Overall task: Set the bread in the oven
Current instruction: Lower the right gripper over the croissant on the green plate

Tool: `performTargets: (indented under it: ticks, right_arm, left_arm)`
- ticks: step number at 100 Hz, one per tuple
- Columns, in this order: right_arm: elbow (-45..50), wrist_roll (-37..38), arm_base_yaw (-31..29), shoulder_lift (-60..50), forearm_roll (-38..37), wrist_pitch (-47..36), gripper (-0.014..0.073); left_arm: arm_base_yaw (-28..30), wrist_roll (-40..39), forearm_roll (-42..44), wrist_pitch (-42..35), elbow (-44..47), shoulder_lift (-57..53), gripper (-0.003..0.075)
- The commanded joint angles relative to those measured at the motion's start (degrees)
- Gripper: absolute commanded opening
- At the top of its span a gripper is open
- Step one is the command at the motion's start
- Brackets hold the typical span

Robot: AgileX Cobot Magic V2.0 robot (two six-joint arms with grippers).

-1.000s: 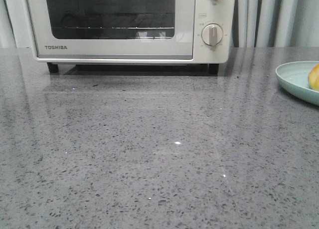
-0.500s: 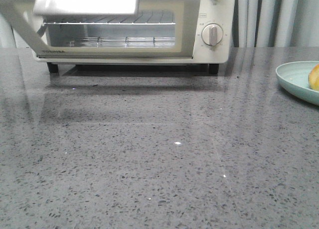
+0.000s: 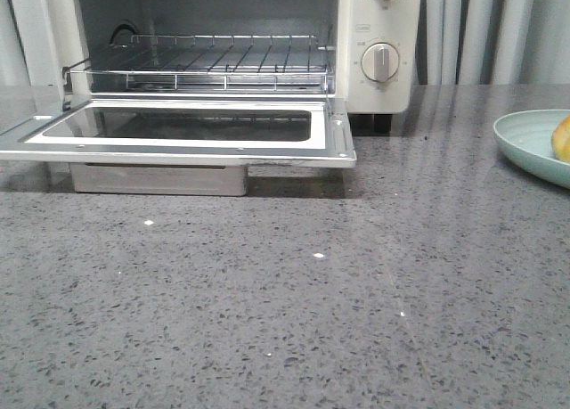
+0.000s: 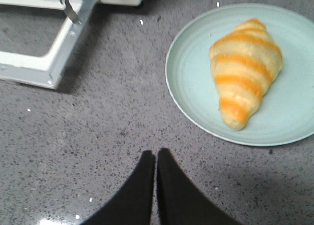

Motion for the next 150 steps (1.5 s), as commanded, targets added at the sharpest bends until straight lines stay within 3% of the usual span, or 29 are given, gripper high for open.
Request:
performTargets:
  ticks: [1,15,25,61,78,91,150]
  right_arm:
    - [-1.9,-0.1,0.1,3.6,0.3,-4.2,0.0102]
    - [-1.9,-0.1,0.1,8.6,0.3,-5.3,0.0402]
    - [-2.0,-0.1,0.1,11.8,0.0,-6.6,0.0491]
    - [-15.9,0.2,0.1,23.3,-9.8,-0.1,0.0488]
    - [-24.6,0.5,-2.7,31.0,-9.8,10.1,0.0485]
    - [-28.9,0.5,-5.3,35.8,-9.8,12.7,0.0485]
    - [-30.5,0.5,-6.7,46.0,-10.1,5.2,0.0485]
  left_arm:
    - [-0.3,-0.1,0.7,-0.1,-1.5,-0.6,-0.0021]
    - [-0.3,-0.1,0.7,3.3,-1.5,-0.9,-0.0021]
    - [-0.3,-0.1,0.7,4.0,-1.5,-0.9,-0.0021]
    - [-0.3,-0.1,0.7,4.4,-1.5,-0.9,-0.0021]
    - [-0.3,-0.1,0.7,4.4,-1.5,-0.9,-0.0021]
    - [-0.3,-0.1,0.7,4.4,-1.5,-0.9,-0.0021]
    - [-0.3,-0.1,0.7,4.5,-1.5,-0.9,-0.0021]
